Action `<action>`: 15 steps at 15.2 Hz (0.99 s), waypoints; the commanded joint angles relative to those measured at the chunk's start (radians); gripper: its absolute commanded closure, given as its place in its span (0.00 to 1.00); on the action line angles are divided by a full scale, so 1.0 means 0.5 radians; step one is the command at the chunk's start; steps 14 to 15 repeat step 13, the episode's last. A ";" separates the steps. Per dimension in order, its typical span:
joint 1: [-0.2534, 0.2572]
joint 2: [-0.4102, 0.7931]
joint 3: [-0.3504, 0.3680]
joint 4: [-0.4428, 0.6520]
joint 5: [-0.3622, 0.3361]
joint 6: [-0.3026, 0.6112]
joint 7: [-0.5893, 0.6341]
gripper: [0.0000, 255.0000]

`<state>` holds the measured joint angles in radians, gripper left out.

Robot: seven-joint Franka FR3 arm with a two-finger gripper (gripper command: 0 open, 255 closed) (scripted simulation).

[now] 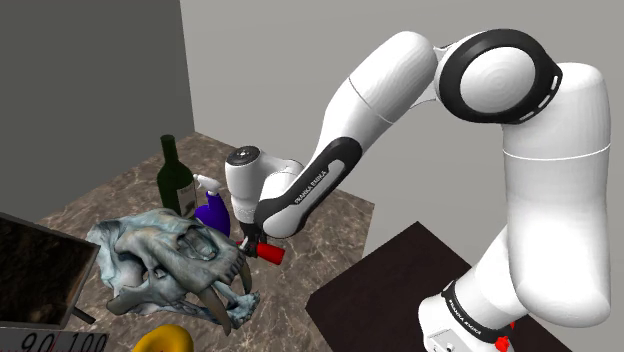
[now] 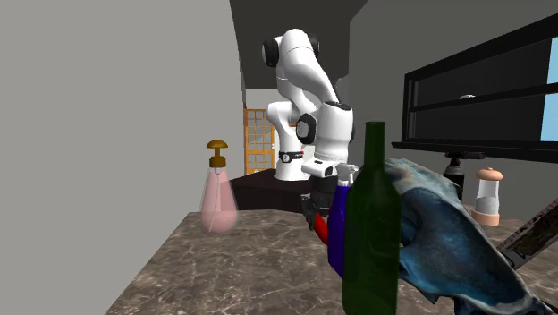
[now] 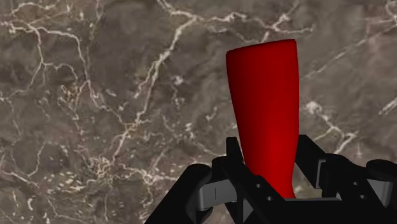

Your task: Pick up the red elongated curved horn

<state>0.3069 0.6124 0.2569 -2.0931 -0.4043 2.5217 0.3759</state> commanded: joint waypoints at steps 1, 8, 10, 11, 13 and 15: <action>-0.015 -0.047 0.019 -0.010 0.022 -0.036 -0.018 1.00; -0.062 -0.218 0.085 -0.054 0.103 -0.158 -0.079 1.00; -0.075 -0.265 0.102 -0.062 0.128 -0.195 -0.098 1.00; -0.081 -0.288 0.111 -0.066 0.141 -0.213 -0.107 1.00; -0.082 -0.292 0.112 -0.066 0.142 -0.216 -0.109 1.00; -0.082 -0.292 0.112 -0.066 0.142 -0.216 -0.109 1.00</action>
